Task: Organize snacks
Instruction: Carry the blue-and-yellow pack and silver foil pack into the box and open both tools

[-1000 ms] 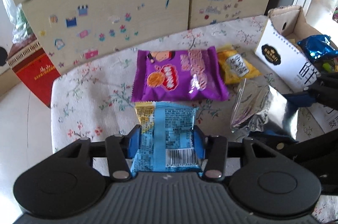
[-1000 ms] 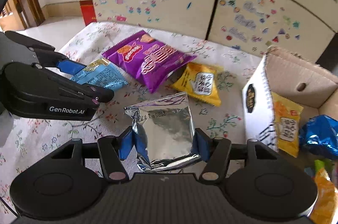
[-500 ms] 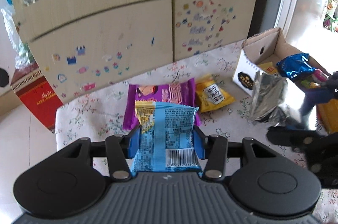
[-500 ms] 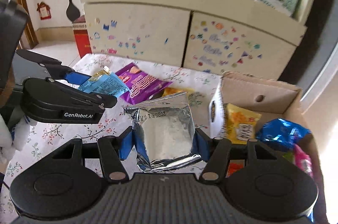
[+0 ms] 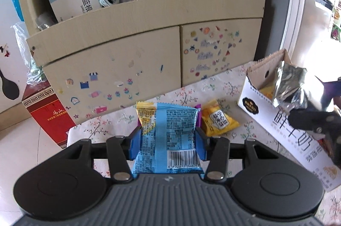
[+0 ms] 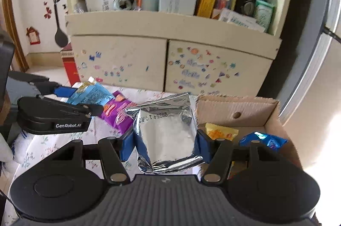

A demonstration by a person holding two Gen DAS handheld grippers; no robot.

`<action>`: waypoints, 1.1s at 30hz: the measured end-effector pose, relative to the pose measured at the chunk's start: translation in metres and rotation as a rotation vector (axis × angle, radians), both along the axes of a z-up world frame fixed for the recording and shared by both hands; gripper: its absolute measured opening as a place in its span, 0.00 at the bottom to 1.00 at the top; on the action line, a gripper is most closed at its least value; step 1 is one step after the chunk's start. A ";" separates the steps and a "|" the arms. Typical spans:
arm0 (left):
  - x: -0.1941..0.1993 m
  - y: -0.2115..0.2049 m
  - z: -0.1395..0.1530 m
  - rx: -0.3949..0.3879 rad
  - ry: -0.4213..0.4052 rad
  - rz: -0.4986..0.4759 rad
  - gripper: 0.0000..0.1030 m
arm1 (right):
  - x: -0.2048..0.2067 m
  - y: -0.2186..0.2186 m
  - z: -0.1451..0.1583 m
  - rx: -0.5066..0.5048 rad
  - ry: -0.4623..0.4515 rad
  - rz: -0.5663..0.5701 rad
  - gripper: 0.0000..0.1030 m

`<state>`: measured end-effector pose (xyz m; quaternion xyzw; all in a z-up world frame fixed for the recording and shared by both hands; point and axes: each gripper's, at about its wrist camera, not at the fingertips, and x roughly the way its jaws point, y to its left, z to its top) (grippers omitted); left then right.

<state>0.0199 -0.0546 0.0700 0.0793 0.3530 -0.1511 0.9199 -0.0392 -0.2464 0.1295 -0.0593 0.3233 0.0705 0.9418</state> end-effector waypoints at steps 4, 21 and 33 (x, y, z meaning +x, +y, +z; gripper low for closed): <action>0.001 -0.009 0.003 -0.016 -0.006 -0.001 0.48 | -0.002 -0.010 0.011 0.013 -0.036 -0.029 0.65; -0.006 -0.076 0.029 -0.152 -0.074 -0.128 0.48 | -0.012 -0.091 0.049 0.121 -0.138 -0.225 0.65; -0.023 -0.146 0.022 -0.208 -0.035 -0.310 0.48 | -0.013 -0.125 0.042 0.243 -0.080 -0.376 0.65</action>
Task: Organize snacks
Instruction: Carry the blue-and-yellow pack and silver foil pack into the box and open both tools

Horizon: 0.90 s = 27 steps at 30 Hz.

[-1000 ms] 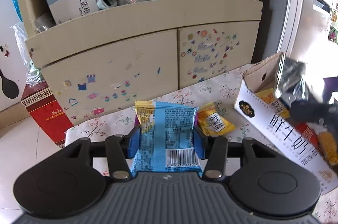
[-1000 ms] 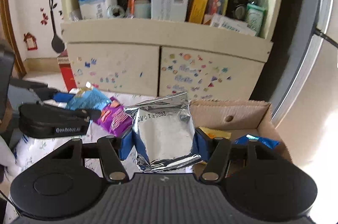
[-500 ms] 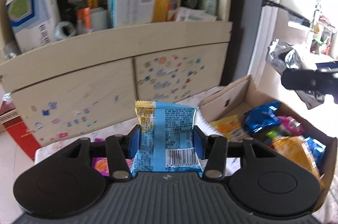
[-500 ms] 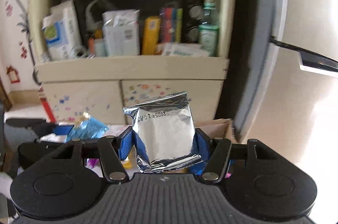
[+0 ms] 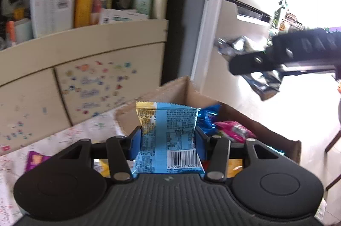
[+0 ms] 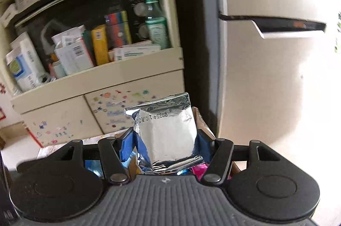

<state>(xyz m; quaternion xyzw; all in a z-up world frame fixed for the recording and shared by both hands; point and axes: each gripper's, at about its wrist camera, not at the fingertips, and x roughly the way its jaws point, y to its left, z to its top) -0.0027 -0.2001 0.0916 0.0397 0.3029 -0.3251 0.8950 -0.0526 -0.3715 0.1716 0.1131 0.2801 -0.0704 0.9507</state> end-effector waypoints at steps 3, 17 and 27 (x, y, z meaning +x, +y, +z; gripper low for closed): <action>-0.003 -0.013 -0.005 -0.017 0.014 -0.035 0.48 | 0.001 -0.007 -0.004 0.020 0.018 -0.047 0.65; -0.002 -0.004 -0.001 -0.059 0.040 0.005 0.82 | 0.000 -0.017 -0.006 0.086 -0.001 -0.109 0.80; 0.027 0.047 0.014 -0.026 0.025 0.161 0.86 | 0.011 0.012 -0.006 0.041 -0.013 0.041 0.82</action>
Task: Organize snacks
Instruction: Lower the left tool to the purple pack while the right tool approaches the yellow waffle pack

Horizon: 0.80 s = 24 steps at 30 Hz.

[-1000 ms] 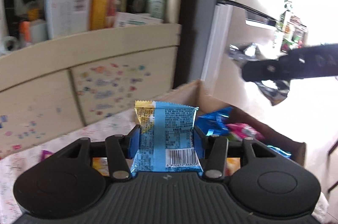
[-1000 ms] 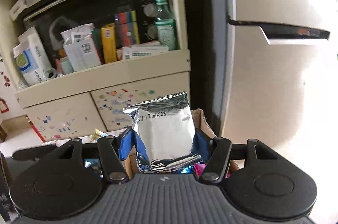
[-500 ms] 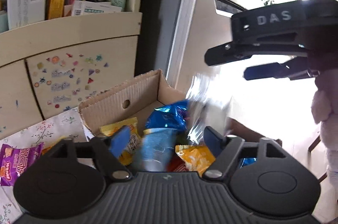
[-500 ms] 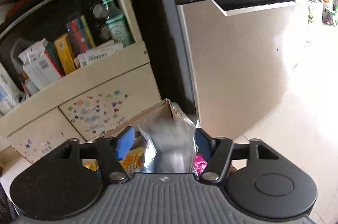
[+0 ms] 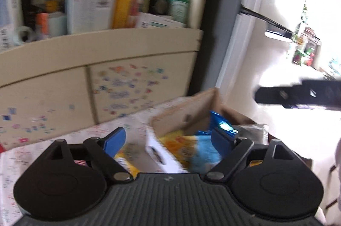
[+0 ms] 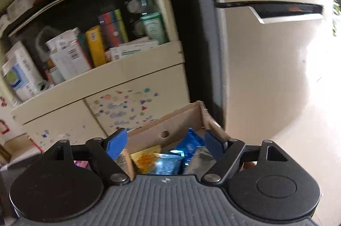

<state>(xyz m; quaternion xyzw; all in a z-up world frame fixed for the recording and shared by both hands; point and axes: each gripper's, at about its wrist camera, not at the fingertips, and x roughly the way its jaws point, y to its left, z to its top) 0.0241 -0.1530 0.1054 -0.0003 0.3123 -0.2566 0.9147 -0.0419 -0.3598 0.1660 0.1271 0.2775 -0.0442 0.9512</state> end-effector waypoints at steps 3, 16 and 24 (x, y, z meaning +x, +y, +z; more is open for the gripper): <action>0.011 0.023 0.004 0.014 0.006 0.074 0.87 | 0.003 0.012 0.000 -0.022 -0.017 0.054 0.82; 0.050 0.093 -0.011 0.008 0.056 0.331 0.90 | 0.012 0.065 -0.011 -0.096 -0.019 0.275 0.82; 0.073 0.095 -0.048 0.064 0.113 0.398 0.91 | 0.016 0.085 -0.021 -0.108 0.024 0.338 0.82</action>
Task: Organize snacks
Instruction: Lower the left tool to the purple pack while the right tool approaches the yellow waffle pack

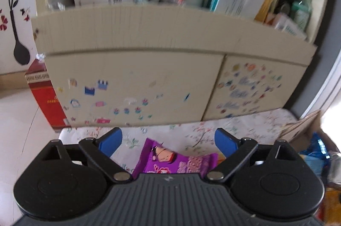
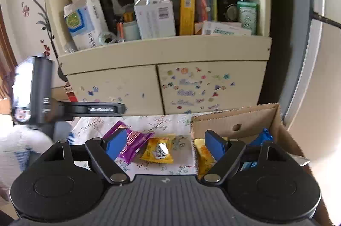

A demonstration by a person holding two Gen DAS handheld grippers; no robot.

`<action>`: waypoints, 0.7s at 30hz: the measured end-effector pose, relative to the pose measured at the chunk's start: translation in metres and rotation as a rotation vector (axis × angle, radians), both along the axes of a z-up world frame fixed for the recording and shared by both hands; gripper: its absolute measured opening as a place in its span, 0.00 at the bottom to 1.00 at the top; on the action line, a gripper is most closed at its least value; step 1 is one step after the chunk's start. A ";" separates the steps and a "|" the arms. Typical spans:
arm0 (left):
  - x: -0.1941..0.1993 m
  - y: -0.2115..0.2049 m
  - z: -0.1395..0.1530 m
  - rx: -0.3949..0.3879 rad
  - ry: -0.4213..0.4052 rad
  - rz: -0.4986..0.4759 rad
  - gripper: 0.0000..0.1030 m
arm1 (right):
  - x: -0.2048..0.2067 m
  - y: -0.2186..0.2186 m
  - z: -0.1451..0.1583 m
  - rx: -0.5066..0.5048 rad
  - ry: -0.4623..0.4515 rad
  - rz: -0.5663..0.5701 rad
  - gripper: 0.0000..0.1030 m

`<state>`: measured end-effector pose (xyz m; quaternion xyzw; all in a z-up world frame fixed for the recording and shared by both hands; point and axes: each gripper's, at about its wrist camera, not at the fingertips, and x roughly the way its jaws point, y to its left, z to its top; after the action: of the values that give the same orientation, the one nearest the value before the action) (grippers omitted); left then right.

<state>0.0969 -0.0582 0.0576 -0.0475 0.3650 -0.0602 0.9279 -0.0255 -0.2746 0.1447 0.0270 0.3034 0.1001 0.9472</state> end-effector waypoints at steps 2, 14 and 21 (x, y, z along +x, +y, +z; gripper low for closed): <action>0.007 -0.001 -0.010 0.001 0.019 0.019 0.91 | 0.001 0.004 -0.003 -0.008 0.011 0.015 0.82; 0.035 -0.011 -0.060 0.054 0.115 0.088 0.93 | 0.017 0.023 -0.030 -0.011 0.099 0.090 0.82; 0.015 -0.006 -0.069 0.126 0.125 -0.010 0.94 | 0.032 0.025 -0.058 0.068 0.165 0.059 0.82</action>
<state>0.1120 -0.0645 -0.0113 0.0090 0.4252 -0.0386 0.9042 0.0067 -0.2496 0.0871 0.0583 0.3775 0.1355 0.9142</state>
